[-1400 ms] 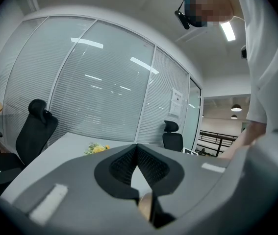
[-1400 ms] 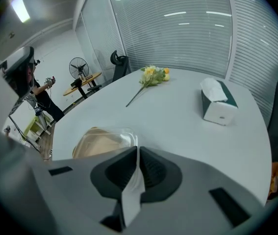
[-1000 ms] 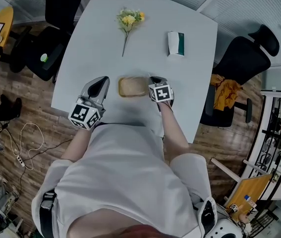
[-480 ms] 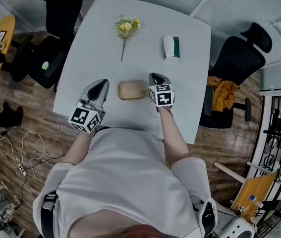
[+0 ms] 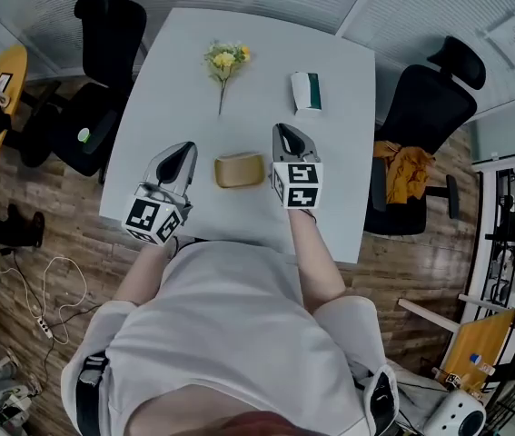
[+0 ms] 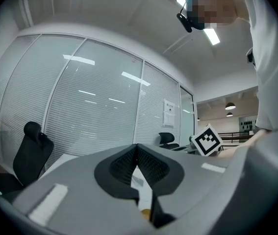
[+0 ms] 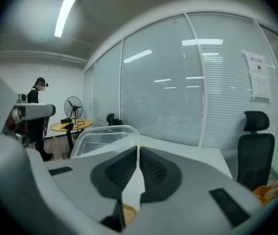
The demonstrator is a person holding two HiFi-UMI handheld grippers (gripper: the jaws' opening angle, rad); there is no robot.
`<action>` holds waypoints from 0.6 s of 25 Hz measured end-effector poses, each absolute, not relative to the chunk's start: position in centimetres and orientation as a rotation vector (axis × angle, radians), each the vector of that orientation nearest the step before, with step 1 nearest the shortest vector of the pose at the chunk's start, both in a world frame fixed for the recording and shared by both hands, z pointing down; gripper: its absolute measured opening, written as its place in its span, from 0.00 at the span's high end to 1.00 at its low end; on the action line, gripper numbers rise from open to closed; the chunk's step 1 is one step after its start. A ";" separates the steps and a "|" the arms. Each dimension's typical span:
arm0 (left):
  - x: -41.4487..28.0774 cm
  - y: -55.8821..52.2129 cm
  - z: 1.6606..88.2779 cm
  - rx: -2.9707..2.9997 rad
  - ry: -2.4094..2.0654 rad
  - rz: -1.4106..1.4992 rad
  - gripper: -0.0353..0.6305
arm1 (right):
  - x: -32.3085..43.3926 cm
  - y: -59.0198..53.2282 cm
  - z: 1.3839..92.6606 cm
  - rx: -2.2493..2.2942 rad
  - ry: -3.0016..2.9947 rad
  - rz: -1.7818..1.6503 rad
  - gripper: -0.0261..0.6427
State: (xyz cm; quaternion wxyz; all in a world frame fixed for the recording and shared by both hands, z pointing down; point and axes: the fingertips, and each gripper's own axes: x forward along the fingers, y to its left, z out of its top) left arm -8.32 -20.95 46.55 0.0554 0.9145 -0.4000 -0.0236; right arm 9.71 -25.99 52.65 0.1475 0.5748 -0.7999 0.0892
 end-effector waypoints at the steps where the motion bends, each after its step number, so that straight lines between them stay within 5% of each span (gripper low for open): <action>1: -8.2 -20.9 46.0 2.791 -1.217 -0.077 0.93 | 9.8 -25.8 51.5 1.679 -2.315 0.238 0.93; 15: -7.5 -22.8 40.3 2.972 -1.254 -0.147 0.93 | 12.9 -22.9 41.6 1.977 -2.345 0.003 0.93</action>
